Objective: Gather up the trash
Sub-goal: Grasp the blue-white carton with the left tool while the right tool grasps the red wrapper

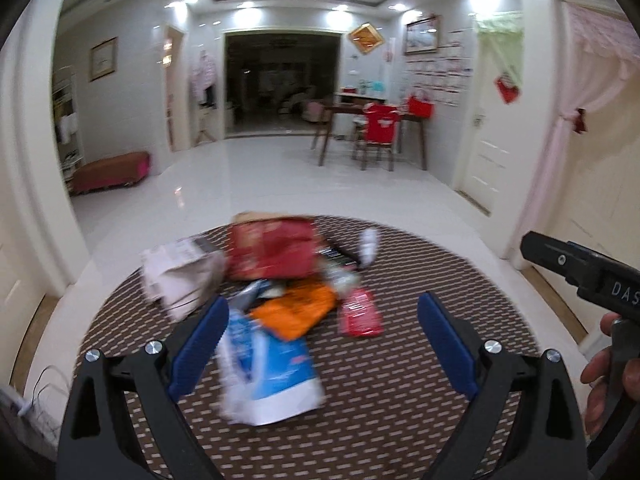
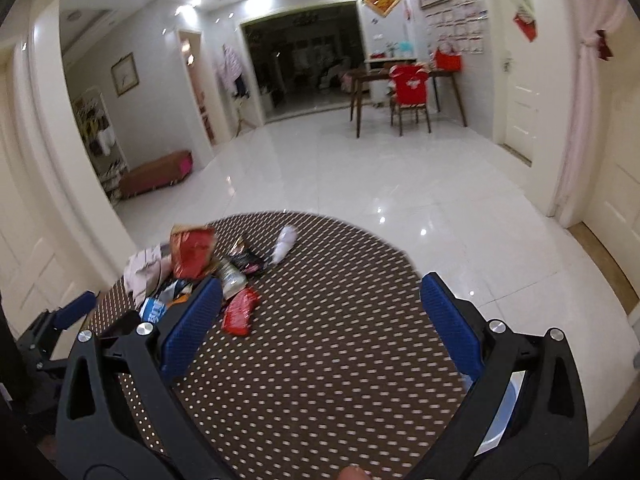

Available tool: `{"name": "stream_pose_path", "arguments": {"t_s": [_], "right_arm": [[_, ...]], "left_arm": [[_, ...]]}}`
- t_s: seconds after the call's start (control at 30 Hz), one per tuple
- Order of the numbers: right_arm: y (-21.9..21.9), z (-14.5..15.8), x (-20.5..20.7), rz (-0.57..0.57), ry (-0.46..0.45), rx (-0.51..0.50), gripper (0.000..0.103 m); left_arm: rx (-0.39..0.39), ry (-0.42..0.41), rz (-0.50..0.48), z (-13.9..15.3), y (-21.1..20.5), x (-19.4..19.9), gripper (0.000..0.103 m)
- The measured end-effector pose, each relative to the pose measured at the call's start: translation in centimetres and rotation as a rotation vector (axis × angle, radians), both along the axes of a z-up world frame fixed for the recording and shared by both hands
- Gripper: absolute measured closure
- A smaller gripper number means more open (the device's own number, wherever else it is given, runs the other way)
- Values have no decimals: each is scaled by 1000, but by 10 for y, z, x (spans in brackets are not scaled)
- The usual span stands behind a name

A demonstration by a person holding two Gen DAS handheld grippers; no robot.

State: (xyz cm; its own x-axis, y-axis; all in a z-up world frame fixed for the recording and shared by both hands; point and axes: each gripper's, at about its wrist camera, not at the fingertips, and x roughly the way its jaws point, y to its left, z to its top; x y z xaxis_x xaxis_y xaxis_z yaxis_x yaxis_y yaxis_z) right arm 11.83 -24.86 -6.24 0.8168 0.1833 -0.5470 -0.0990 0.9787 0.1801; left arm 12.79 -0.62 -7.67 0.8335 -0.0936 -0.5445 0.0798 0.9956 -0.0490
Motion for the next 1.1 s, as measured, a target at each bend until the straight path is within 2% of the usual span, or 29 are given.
{"name": "stream_pose_path", "arguments": {"t_s": [0.27, 0.37, 0.5, 0.53, 0.57, 0.6, 0.67, 0.73, 0.8, 0.83, 0.87, 0.97, 1.1], "right_arm": [[53, -42, 23, 74, 99, -64, 6], [66, -58, 33, 95, 134, -83, 6], [79, -76, 47, 116, 186, -95, 6], [81, -78, 48, 123, 190, -97, 6], [84, -81, 50, 129, 193, -102, 6], [89, -84, 54, 135, 197, -111, 6], [94, -90, 59, 142, 210, -125, 6], [101, -96, 66, 146, 219, -137, 6], [105, -101, 72, 150, 229, -138, 6], [106, -102, 73, 150, 231, -136, 9], [108, -104, 75, 151, 233, -138, 11], [116, -109, 86, 170, 261, -148, 27], [124, -109, 93, 194, 259, -181, 71]], "left_arm": [[44, 87, 149, -40, 63, 7, 10], [53, 152, 165, -59, 72, 20, 10], [15, 210, 155, -77, 79, 33, 12], [-4, 233, 142, -80, 81, 37, 17], [-27, 243, 127, -81, 82, 40, 30], [-33, 252, 121, -83, 82, 43, 39], [-52, 284, 93, -88, 81, 50, 48], [-54, 306, 83, -92, 80, 53, 49], [-51, 305, 68, -92, 77, 55, 56], [-54, 306, 62, -93, 76, 54, 58], [-56, 305, 56, -93, 75, 55, 64], [-56, 301, 15, -93, 68, 56, 79], [-74, 295, -10, -92, 66, 55, 81]]}}
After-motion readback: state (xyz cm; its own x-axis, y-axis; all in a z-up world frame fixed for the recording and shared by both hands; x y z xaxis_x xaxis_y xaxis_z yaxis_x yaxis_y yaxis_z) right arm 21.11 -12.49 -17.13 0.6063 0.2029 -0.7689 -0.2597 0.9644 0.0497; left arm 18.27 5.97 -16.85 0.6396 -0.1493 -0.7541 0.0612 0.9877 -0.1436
